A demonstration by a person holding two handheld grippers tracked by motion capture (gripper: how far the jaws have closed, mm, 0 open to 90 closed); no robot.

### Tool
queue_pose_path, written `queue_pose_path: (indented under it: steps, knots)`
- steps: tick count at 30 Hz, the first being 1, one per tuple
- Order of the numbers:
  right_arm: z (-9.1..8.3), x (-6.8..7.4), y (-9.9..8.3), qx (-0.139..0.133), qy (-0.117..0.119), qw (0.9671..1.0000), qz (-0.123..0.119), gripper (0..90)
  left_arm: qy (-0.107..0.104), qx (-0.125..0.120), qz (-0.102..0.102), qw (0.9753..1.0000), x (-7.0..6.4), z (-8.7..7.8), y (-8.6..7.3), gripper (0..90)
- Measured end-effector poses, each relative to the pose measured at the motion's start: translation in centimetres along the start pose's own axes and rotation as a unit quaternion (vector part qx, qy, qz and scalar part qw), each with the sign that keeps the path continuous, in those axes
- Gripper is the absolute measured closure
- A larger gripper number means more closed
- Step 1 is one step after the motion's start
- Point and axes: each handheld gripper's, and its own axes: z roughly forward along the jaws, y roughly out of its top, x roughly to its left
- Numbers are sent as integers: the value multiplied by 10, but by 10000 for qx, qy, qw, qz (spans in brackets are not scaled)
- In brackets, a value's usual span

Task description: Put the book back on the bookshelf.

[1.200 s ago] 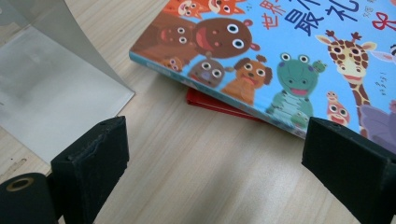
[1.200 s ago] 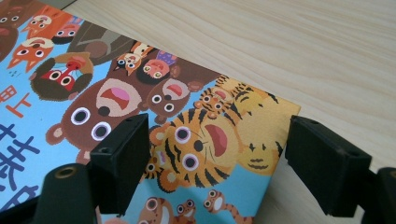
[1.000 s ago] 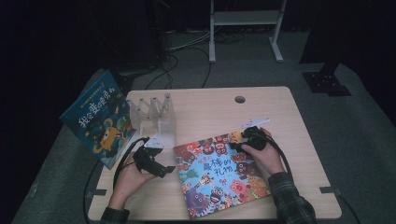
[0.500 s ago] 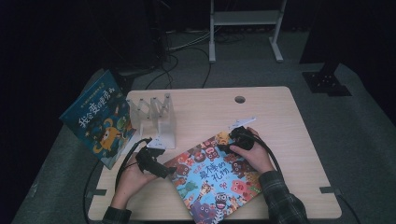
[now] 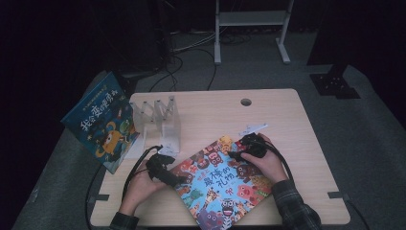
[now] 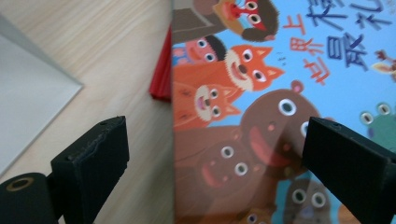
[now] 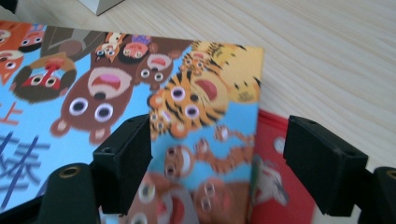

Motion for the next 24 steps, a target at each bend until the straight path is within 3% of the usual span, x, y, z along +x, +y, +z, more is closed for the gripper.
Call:
queue_pose_path:
  steps: [9,24]
  knots:
    - [-38,2,-32,-188,-43,9998,45,230,-340,37,21,9994,-7,7,1,64]
    - [-79,11,-86,-343,-207,9992,82,228,-396,25,-139,9991,-8,11,1,33]
